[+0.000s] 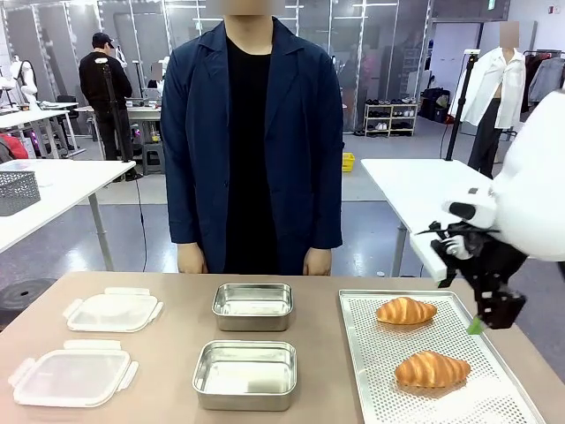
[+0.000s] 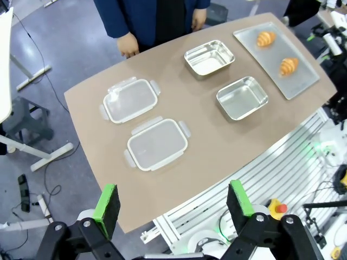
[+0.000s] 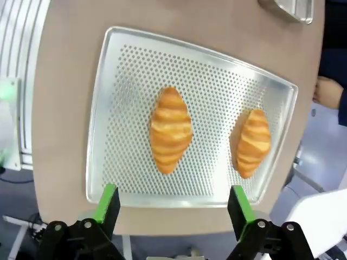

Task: Place the bread into the airtight container.
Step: Pick up a Butter Roll and place it into an empty Airtight Container.

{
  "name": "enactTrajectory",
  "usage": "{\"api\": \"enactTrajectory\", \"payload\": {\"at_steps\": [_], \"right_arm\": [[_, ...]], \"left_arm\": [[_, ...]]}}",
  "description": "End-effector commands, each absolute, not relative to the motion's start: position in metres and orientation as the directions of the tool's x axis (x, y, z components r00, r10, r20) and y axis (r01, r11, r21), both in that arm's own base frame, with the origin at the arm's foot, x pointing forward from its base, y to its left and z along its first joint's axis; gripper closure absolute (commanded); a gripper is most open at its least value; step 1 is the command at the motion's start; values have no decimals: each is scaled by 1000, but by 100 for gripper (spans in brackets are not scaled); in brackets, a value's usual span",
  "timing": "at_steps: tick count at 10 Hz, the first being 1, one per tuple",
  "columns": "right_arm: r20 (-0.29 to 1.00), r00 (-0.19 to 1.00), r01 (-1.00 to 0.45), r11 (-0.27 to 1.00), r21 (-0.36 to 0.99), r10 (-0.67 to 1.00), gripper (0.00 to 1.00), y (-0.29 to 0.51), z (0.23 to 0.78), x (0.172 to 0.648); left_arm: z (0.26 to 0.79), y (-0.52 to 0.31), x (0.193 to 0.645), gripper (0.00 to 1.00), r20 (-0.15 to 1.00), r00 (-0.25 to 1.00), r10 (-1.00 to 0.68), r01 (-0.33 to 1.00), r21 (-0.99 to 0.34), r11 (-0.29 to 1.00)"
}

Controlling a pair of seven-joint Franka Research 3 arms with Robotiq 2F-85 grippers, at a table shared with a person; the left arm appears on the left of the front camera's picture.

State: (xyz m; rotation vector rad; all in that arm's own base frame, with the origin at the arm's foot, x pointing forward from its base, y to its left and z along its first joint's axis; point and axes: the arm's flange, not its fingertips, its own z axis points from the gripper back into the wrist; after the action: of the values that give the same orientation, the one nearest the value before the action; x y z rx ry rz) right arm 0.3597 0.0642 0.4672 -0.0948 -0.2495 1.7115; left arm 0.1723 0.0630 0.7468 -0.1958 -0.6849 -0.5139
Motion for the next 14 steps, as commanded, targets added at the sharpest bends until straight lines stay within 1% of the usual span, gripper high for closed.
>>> {"api": "enactTrajectory", "payload": {"at_steps": [1,2,3,4,5,7,8,9,14], "right_arm": [[60,-130,-969,-114,-218,990,0,74,440,371],[56,-125,-970,-110,-217,991,0,77,428,373],[69,-97,-973,-80,-215,993,0,76,416,379],[78,-67,-980,-51,-191,995,0,74,401,385],[61,-38,-983,-26,-181,997,0,71,387,391],[69,-3,-990,7,-143,998,0,68,365,397],[54,2,-991,9,-136,999,0,66,350,398],[74,2,-993,11,-121,997,0,66,341,397],[84,22,-995,29,-91,996,0,68,313,407]], "left_arm": [[748,62,174,0,655,648,-388,515,-2,857],[748,62,174,0,655,648,-388,515,-2,857],[748,62,174,0,655,648,-388,515,-2,857],[748,62,174,0,655,648,-388,515,-2,857],[748,62,174,0,655,648,-388,515,-2,857],[748,62,174,0,655,648,-388,515,-2,857],[748,62,174,0,655,648,-388,515,-2,857],[748,62,174,0,655,648,-388,515,-2,857],[748,62,174,0,655,648,-388,515,-2,857]]}}
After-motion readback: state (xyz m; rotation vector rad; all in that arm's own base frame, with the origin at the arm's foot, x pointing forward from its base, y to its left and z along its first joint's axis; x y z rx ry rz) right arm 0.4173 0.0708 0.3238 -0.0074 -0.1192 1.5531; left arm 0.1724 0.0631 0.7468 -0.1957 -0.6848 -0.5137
